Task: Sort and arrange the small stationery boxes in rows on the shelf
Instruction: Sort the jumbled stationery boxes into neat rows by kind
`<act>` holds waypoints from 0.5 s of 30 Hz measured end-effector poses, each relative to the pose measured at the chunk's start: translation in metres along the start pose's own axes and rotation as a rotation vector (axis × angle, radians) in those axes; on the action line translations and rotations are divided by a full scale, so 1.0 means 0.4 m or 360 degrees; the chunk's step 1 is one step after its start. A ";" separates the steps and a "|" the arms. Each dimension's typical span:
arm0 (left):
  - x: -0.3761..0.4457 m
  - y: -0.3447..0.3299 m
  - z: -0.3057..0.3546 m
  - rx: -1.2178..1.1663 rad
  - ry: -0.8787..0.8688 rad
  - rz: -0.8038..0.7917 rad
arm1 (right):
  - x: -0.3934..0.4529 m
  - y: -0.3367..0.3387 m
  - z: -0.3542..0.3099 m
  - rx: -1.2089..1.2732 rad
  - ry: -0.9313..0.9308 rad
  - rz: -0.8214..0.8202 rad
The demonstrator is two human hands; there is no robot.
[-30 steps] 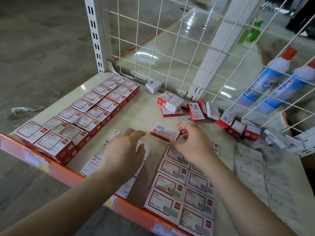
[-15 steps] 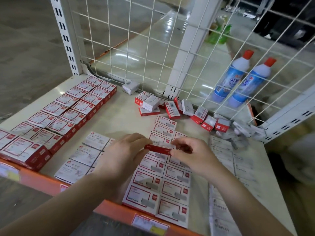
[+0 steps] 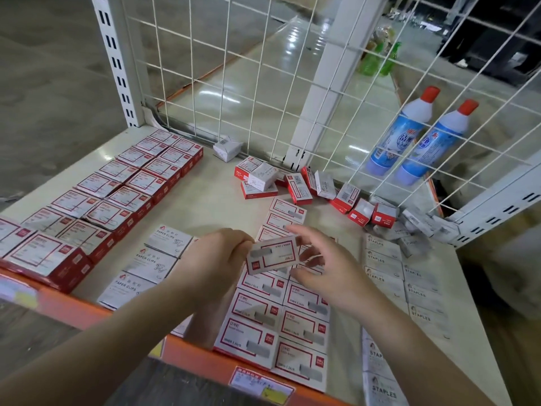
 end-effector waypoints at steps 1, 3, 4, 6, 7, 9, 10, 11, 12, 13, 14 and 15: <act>-0.001 -0.005 -0.004 -0.0031 0.0038 -0.0078 | 0.001 -0.003 -0.004 -0.0033 0.0019 -0.0006; -0.004 -0.010 -0.012 -0.0099 0.0101 -0.0147 | 0.004 -0.008 -0.005 -0.0073 0.0050 -0.0006; -0.004 -0.012 -0.018 -0.0162 0.0134 -0.0152 | 0.003 -0.009 -0.004 -0.0081 0.0053 -0.0005; -0.004 -0.015 -0.027 -0.0316 0.0196 -0.0138 | 0.002 -0.010 0.000 -0.0070 0.0049 0.0032; -0.005 -0.017 -0.030 -0.0384 0.0215 -0.0135 | 0.002 -0.007 0.001 -0.0054 0.0053 0.0081; -0.007 -0.027 -0.030 -0.0518 0.0241 -0.0170 | 0.002 0.002 0.005 -0.0007 0.0039 0.0206; -0.009 -0.034 -0.030 -0.0588 0.0254 -0.0194 | 0.001 0.005 0.006 0.0014 0.0019 0.0251; -0.012 -0.040 -0.031 -0.0646 0.0272 -0.0209 | 0.001 0.007 0.007 0.0029 0.0003 0.0278; -0.014 -0.044 -0.031 -0.0687 0.0289 -0.0207 | 0.001 0.007 0.007 0.0038 -0.0001 0.0291; -0.015 -0.046 -0.031 -0.0713 0.0304 -0.0188 | 0.001 0.005 0.007 0.0044 -0.0003 0.0294; -0.015 -0.045 -0.032 -0.0738 0.0320 -0.0161 | 0.001 0.003 0.008 0.0049 -0.0011 0.0285; -0.015 -0.043 -0.033 -0.0769 0.0339 -0.0132 | 0.001 0.002 0.010 0.0043 -0.0024 0.0264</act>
Point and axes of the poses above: each hand's wrist, its own x-axis towards the middle knuckle, its own y-axis out of the back of the hand, z = x × y, the point moved 5 cm from there along x, towards the middle knuckle, and after that the axes turned 3 degrees about x, right-handed, at the moved point
